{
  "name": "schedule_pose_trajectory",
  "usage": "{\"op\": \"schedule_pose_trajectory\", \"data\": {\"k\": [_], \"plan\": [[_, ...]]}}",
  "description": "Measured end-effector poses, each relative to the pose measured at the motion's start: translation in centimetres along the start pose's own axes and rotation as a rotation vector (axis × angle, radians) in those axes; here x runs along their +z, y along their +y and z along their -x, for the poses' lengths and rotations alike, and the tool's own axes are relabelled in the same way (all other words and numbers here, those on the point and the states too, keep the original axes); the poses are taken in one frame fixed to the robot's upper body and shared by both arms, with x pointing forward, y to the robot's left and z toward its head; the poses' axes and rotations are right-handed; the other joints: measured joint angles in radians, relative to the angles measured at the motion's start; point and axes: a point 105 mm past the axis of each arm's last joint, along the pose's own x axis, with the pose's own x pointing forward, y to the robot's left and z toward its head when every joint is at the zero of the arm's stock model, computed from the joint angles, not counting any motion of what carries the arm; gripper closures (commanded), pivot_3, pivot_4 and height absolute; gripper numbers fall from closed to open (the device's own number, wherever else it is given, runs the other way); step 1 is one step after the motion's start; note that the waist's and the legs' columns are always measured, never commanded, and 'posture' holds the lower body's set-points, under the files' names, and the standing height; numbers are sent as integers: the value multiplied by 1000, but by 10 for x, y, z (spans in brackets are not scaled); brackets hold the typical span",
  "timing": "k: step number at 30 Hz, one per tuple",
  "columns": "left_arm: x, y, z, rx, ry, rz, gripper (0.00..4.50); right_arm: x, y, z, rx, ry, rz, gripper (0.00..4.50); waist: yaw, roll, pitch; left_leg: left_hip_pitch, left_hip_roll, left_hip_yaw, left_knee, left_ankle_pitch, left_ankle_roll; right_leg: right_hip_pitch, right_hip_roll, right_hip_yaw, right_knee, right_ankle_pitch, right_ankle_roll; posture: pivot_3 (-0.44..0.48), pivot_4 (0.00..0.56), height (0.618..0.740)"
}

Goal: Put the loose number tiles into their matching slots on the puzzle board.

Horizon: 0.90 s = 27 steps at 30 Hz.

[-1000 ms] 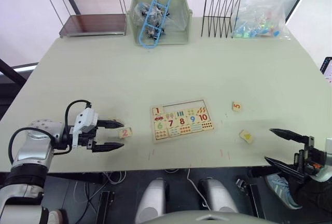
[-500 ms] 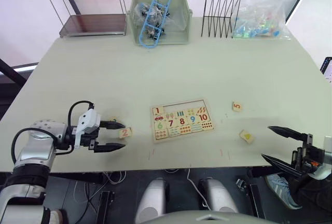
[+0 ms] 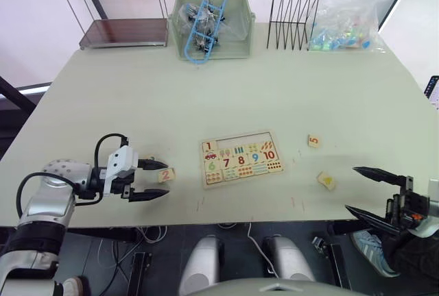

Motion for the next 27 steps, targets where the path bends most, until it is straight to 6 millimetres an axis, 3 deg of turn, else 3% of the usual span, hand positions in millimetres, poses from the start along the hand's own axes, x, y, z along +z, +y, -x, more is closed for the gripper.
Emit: {"op": "schedule_pose_trajectory", "data": {"k": [21, 22, 24, 27], "plan": [[-2, 1, 5, 25, 10, 16, 838, 7, -1, -8, 58, -28, 58, 0, -3, 0, 0, 0, 0, 0, 0, 0, 0, 0, 0, 0, 0, 0, 0, 0, 150, 740], [-3, 1, 6, 27, 10, 18, 1368, 8, -1, -9, 57, -30, 59, 0, -3, 0, 0, 0, 0, 0, 0, 0, 0, 0, 0, 0, 0, 0, 0, 0, 150, 740], [-4, 2, 8, 43, 11, 24, 1919, 8, -2, -9, 56, -30, 60, 0, -3, 0, 0, 0, 0, 0, 0, 0, 0, 0, 0, 0, 0, 0, 0, 0, 150, 740], [-6, 3, 11, 54, 16, 31, 3455, 8, -2, -9, 54, -29, 57, 0, -3, 0, 0, 0, 0, 0, 0, 0, 0, 0, 0, 0, 0, 0, 0, 0, 150, 740]]}}
